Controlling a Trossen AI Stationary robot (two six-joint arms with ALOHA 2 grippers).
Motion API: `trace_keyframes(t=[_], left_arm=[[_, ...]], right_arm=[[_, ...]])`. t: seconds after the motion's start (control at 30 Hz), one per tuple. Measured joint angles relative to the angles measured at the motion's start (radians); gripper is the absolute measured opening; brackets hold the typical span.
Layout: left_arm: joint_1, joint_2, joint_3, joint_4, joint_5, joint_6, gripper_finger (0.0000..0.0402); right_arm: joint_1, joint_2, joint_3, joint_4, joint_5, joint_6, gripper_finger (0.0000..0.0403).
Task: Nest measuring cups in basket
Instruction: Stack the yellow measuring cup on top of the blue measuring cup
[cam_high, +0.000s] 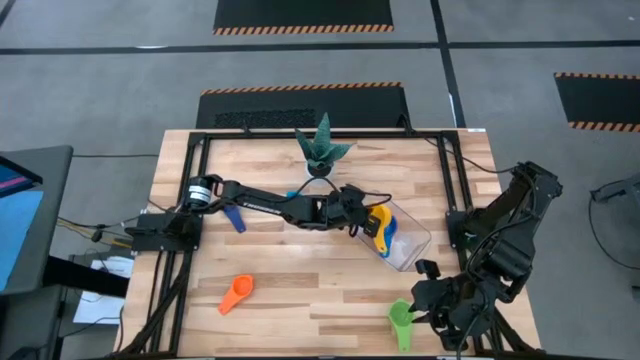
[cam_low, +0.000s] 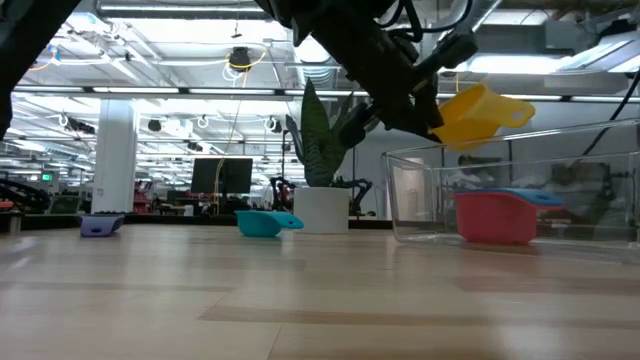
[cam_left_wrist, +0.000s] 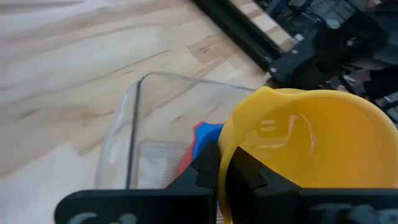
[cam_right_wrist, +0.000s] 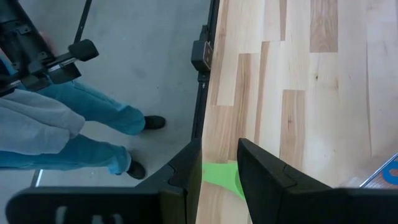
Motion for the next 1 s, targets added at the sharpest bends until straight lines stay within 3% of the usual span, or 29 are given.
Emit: trace_keyframes(t=[0.3,0.5,0.9,1.0], left_arm=[[0.000,-0.001,0.000,0.025,-0.001,0.017,0.0000],[-0.004,-0.001,-0.004,0.088,0.002,0.186,0.0000],[-0.012,0.088,0.036,0.152,0.019,0.087,0.0000],[-0.015,0.084,0.080,0.161,-0.012,0.157,0.0000]], right_arm=[[0.000,0.000,0.000,0.000,0.000,0.000,0.0127],[0.000,0.000,0.000,0.000,0.000,0.000,0.0127],[0.000,0.000,0.000,-0.005,-0.008,0.002,0.0127],[0.002,0.000,0.000,-0.007,-0.012,0.030,0.0127]])
